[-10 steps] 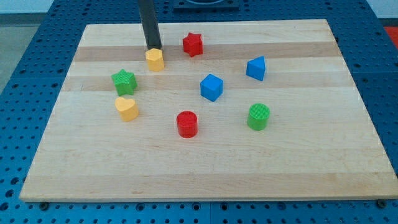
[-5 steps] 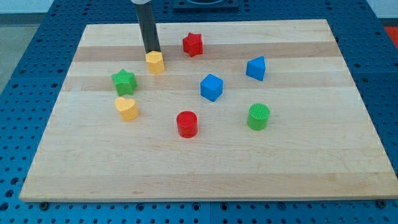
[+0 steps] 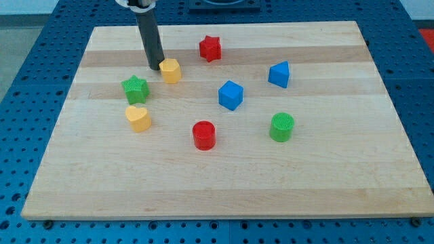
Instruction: Push the yellow hexagon closer to the blue cube
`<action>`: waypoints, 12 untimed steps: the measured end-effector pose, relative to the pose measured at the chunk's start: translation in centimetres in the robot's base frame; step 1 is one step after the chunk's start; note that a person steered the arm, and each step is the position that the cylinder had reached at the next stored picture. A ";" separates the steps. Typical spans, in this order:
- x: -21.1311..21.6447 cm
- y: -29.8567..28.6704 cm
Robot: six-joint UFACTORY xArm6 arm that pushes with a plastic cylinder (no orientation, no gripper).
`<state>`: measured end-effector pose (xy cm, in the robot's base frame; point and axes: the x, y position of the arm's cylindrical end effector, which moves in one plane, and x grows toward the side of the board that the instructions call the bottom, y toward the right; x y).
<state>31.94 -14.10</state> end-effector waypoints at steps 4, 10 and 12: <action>0.1 4.3; 2.7 5.8; 2.8 5.9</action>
<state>34.77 -8.18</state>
